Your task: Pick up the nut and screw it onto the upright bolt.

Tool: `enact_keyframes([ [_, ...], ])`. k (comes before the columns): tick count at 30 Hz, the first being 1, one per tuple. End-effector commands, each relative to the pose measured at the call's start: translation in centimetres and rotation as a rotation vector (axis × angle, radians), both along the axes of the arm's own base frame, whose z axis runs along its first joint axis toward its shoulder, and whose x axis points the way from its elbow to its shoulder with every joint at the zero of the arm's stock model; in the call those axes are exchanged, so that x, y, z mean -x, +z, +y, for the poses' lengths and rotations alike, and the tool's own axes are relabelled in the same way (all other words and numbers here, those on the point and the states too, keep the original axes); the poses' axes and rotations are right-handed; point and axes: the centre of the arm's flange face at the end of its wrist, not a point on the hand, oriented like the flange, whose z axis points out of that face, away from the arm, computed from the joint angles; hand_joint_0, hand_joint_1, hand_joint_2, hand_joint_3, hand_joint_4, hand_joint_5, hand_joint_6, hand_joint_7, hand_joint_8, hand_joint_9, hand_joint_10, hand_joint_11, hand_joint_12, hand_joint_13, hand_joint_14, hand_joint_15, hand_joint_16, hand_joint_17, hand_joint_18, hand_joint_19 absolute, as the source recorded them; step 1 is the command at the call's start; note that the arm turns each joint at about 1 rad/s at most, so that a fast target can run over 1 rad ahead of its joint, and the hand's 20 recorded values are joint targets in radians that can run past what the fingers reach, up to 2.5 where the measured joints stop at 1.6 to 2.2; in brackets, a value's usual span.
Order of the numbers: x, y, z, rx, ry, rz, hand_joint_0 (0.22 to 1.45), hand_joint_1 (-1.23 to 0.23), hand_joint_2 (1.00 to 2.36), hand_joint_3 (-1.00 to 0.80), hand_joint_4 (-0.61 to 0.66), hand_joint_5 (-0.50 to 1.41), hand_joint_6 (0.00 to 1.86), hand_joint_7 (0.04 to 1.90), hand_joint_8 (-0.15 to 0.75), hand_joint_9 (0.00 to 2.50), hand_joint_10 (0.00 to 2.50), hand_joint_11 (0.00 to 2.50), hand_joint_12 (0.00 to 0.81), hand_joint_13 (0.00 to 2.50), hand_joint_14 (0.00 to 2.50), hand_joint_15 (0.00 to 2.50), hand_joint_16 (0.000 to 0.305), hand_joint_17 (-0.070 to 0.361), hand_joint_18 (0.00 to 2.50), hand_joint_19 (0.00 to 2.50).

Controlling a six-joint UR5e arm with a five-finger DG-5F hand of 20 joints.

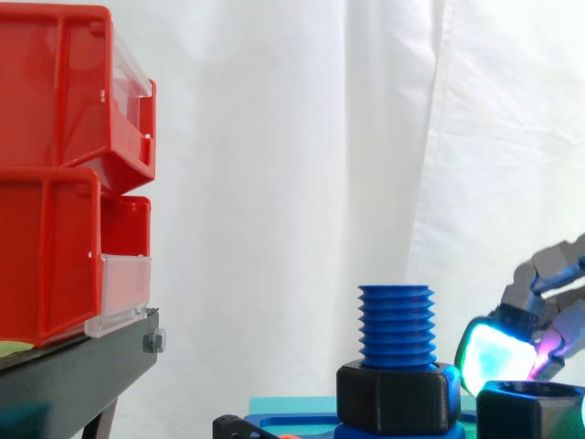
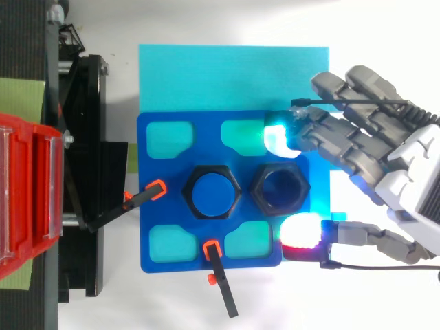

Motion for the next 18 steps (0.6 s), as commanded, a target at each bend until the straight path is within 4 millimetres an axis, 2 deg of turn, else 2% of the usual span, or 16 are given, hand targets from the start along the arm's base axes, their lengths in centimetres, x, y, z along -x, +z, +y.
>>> enact_keyframes([
  [1,-0.28,-1.41,0.06,0.007,0.000,0.017,0.42,-0.71,1.00,-0.50,0.29,-0.23,0.50,0.89,0.337,0.44,0.00,0.12,0.430,0.32,0.00,0.00,0.058,0.131,0.25,0.00],
  [5,-0.81,-0.78,0.26,-0.003,0.003,0.002,0.43,-0.69,1.00,-0.50,0.31,-0.22,0.50,0.94,0.333,0.45,0.00,0.12,0.421,0.33,0.00,0.00,0.057,0.128,0.25,0.00],
  [18,-1.04,-0.48,0.18,0.006,0.017,0.013,0.48,-0.58,1.00,-0.50,0.34,-0.19,0.50,1.15,0.324,0.49,0.00,0.15,0.396,0.39,0.00,0.00,0.051,0.114,0.33,0.00],
])
